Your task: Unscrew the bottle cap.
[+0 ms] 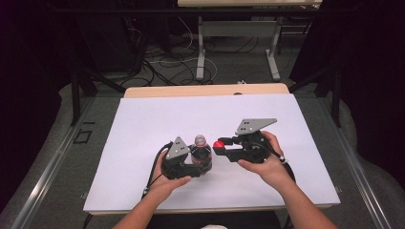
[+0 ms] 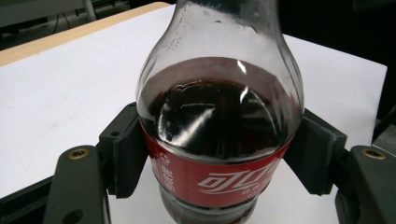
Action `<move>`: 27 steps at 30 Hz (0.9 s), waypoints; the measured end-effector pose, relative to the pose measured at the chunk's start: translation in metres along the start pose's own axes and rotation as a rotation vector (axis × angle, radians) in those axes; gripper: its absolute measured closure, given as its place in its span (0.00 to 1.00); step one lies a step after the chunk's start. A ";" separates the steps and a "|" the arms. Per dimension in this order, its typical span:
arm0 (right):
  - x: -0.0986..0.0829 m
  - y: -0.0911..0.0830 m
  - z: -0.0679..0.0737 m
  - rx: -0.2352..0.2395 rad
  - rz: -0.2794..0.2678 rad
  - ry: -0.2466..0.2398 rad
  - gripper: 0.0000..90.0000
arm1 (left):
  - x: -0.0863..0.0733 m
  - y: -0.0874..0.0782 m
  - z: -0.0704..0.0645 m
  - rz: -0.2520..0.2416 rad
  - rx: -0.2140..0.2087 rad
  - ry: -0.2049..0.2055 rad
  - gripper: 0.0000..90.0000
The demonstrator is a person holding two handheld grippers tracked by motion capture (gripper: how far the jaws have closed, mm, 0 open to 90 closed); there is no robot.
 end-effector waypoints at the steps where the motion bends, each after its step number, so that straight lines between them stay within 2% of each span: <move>1: -0.001 0.000 -0.002 -0.009 -0.010 0.001 0.68 | 0.003 0.001 0.001 -0.004 0.002 0.001 0.34; 6: -0.010 -0.005 -0.011 -0.020 -0.025 0.040 0.68 | 0.021 0.004 0.010 -0.018 0.019 -0.005 0.34; 7: -0.013 -0.007 -0.013 -0.023 -0.013 0.042 0.68 | 0.026 0.005 0.012 -0.022 0.026 -0.008 0.34; 8: -0.014 -0.007 -0.015 -0.032 -0.027 0.048 0.68 | 0.030 0.007 0.014 -0.029 0.028 -0.006 0.34; 17: -0.027 -0.013 -0.033 -0.072 -0.046 0.102 0.68 | 0.062 0.030 0.043 -0.063 0.065 -0.064 0.34; 22: -0.031 -0.013 -0.040 -0.091 -0.047 0.118 0.68 | 0.067 0.051 0.058 -0.051 0.091 -0.084 0.34; 27: -0.034 -0.012 -0.045 -0.103 -0.041 0.119 0.68 | 0.063 0.075 0.073 -0.036 0.118 -0.088 0.34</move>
Point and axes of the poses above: each handheld gripper's, and its own axes: y roughly forward along the jaws, x roughly out of its top, z roughly to its left, the point moved 9 cm from there along y, roughly forward along the jaws, and after that the axes turned 1 degree about -x, right-handed, at the moved point
